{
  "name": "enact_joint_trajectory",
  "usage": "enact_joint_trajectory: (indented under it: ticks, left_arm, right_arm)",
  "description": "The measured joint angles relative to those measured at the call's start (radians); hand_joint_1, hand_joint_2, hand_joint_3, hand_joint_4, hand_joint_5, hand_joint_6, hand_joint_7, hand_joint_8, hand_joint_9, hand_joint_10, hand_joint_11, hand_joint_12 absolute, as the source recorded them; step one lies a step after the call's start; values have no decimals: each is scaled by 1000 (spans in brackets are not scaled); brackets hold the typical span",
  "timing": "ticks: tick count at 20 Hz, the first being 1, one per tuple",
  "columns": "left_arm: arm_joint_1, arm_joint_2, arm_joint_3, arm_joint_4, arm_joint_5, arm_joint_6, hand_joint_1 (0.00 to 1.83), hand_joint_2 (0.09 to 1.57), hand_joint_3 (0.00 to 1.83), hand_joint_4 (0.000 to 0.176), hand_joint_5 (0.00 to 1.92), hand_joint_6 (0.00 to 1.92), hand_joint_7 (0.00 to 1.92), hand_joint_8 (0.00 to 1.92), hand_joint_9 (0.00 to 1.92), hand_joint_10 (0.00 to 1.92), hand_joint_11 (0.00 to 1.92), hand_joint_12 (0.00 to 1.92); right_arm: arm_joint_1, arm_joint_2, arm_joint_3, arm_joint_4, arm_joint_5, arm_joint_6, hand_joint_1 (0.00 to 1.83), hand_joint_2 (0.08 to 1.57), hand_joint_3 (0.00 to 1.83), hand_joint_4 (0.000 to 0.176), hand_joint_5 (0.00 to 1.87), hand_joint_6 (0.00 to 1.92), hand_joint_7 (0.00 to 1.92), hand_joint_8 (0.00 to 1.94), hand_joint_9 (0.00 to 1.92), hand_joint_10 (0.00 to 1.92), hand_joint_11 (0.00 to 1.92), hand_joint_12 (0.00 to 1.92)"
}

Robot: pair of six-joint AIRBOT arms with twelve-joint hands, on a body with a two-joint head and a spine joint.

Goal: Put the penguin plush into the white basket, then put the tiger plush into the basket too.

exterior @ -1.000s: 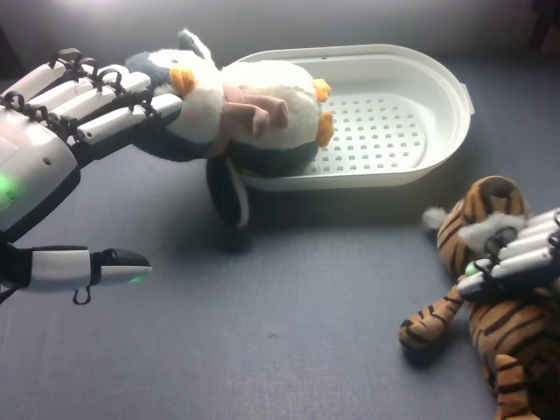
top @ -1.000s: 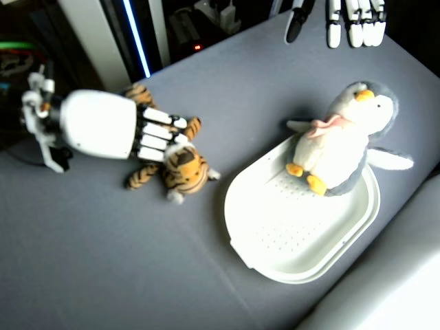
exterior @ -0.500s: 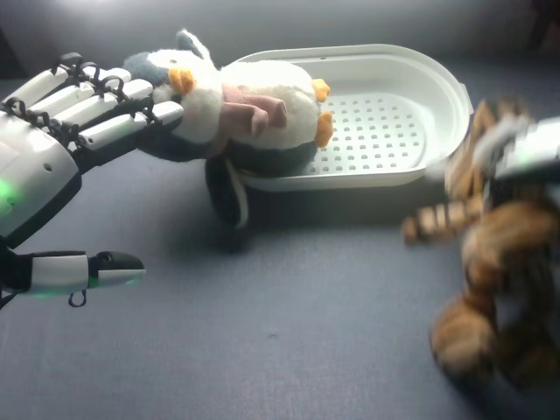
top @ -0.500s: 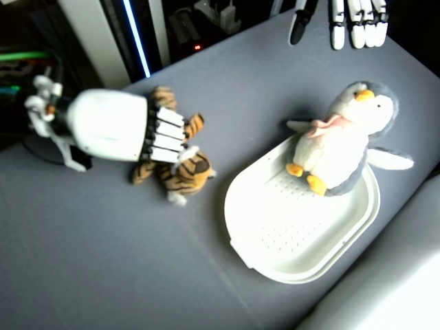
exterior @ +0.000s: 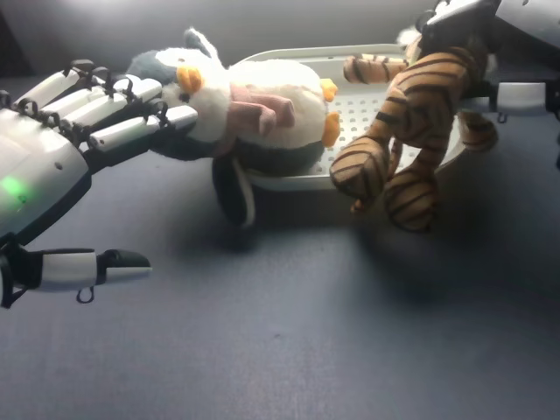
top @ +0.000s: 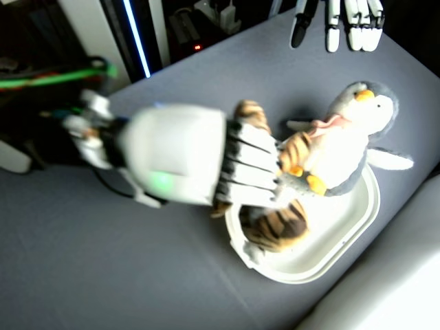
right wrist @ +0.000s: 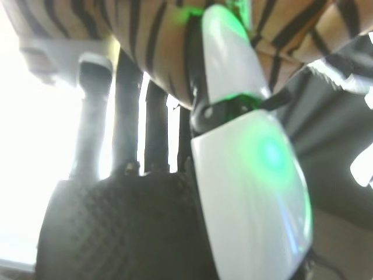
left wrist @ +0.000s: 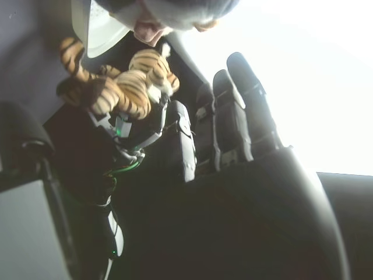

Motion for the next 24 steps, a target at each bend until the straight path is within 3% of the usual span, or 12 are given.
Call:
enact_joint_trajectory:
  ticks: [5, 8, 9, 12, 13, 15, 18, 19, 20, 21, 22, 24]
  left_arm:
    - [6, 0, 0, 12, -10, -27, 885, 873, 4, 154, 200, 0, 212, 9, 217, 10, 0, 870]
    - [32, 2, -3, -2, -43, -49, 931, 909, 9, 81, 177, 5, 205, 0, 180, 4, 0, 683]
    - [47, 3, -3, -9, -67, -70, 931, 909, 9, 81, 177, 5, 205, 0, 180, 4, 0, 683]
    - [85, 15, -3, -36, -124, -116, 875, 918, 1, 86, 95, 0, 159, 0, 145, 0, 0, 510]
    - [89, 15, -8, -48, -150, -124, 892, 920, 1, 118, 61, 1, 90, 2, 99, 1, 0, 453]
    - [107, 14, -18, -25, -208, -151, 887, 912, 0, 171, 19, 0, 73, 2, 72, 6, 0, 373]
    - [152, 15, -28, -31, -298, -183, 749, 957, 6, 176, 0, 0, 51, 1, 51, 2, 0, 327]
    - [161, 16, -29, -52, -329, -188, 714, 947, 1, 148, 0, 0, 86, 2, 93, 8, 0, 480]
    - [167, 23, -31, -62, -365, -195, 657, 898, 0, 76, 4, 0, 308, 12, 342, 52, 0, 1145]
    - [171, 28, -30, -64, -397, -196, 486, 992, 27, 8, 0, 0, 275, 2, 358, 43, 0, 1307]
    - [171, 28, -30, -64, -417, -197, 346, 1036, 35, 0, 162, 63, 222, 0, 334, 25, 0, 1240]
    - [170, 19, -18, -50, -433, -204, 122, 1141, 60, 0, 358, 151, 129, 0, 273, 4, 0, 1110]
  right_arm:
    - [5, 11, -14, 20, -35, 2, 637, 1049, 2, 176, 0, 0, 0, 0, 0, 0, 0, 0]
    - [-48, 66, -138, 3, 89, 6, 637, 1067, 8, 176, 0, 0, 0, 0, 0, 0, 0, 0]
    - [-106, 90, -176, 31, 171, 11, 637, 1067, 8, 176, 0, 0, 0, 0, 0, 0, 0, 0]
    - [-338, 152, -283, 158, 399, 13, 687, 1056, 0, 176, 0, 0, 0, 0, 0, 0, 0, 0]
    - [-401, 167, -320, 208, 478, 16, 596, 1049, 0, 176, 0, 0, 0, 0, 0, 0, 0, 0]
    - [-478, 181, -346, 252, 640, 48, 549, 1043, 0, 101, 7, 3, 0, 0, 0, 0, 0, 0]
    - [-529, 183, -356, 337, 780, 63, 574, 1091, 3, 130, 47, 4, 90, 6, 96, 11, 116, 61]
    - [-531, 183, -357, 341, 798, 63, 590, 1136, 8, 150, 86, 19, 143, 24, 239, 1, 74, 357]
    - [-531, 183, -365, 338, 824, 63, 707, 1224, 1, 115, 147, 1, 279, 1, 445, 5, 30, 715]
    - [-531, 183, -370, 319, 843, 63, 631, 1242, 1, 26, 301, 13, 400, 10, 501, 6, 35, 766]
    - [-526, 188, -380, 312, 847, 63, 675, 1212, 0, 0, 404, 12, 487, 10, 538, 6, 28, 765]
    - [-502, 199, -388, 282, 841, 36, 733, 1186, 0, 0, 490, 19, 431, 3, 403, 0, 5, 642]
